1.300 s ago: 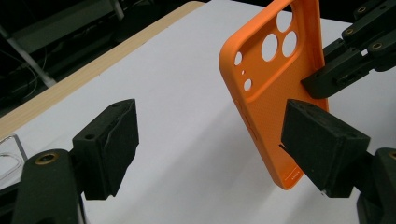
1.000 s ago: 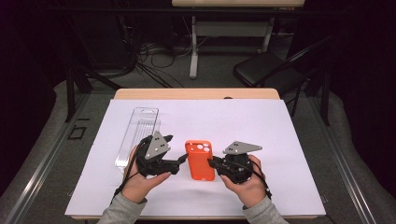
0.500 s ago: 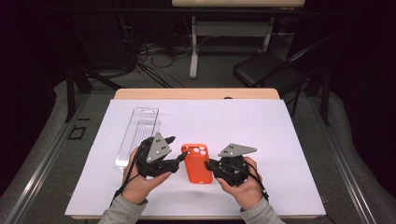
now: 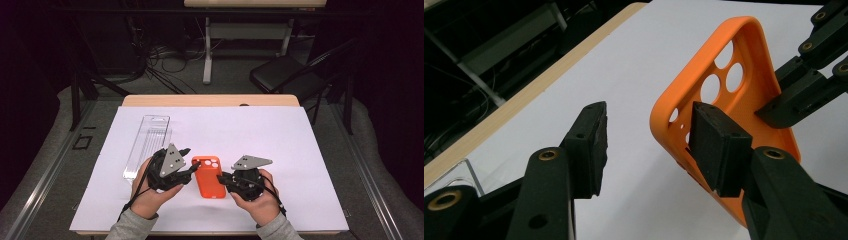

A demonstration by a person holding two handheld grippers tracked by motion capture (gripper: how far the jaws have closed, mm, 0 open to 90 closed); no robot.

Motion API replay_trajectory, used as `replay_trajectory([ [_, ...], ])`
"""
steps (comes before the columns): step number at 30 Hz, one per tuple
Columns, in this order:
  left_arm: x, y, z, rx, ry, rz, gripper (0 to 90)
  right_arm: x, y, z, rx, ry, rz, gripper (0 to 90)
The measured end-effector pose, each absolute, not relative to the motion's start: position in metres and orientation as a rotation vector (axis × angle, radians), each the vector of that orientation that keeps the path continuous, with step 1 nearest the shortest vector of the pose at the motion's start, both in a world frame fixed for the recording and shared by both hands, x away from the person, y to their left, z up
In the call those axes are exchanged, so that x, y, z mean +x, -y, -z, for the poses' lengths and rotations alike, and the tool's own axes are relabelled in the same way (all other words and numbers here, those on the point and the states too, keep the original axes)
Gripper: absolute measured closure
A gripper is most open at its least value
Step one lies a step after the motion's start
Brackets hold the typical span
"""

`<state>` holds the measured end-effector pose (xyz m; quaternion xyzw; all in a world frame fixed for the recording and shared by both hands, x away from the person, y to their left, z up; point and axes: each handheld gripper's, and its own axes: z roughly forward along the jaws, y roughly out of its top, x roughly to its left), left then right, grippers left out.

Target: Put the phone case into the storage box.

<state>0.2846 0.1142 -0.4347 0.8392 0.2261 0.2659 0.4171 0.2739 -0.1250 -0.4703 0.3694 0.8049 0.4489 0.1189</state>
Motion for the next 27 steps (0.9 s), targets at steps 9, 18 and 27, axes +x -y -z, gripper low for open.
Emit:
replay_trajectory([
  [9,0.2841,-0.1133,0.4359,2.121,-0.554,-0.650,58.5,0.2727,0.1220,0.4716,1.069,-2.366,-1.303,81.8],
  [18,0.2835,-0.1139,0.4352,2.134,-0.567,-0.634,66.7,0.2719,0.1206,0.4719,1.064,-2.366,-1.296,81.8],
  [27,0.2828,-0.1142,0.4345,2.141,-0.573,-0.633,72.2,0.2724,0.1211,0.4725,1.067,-2.367,-1.295,81.8],
])
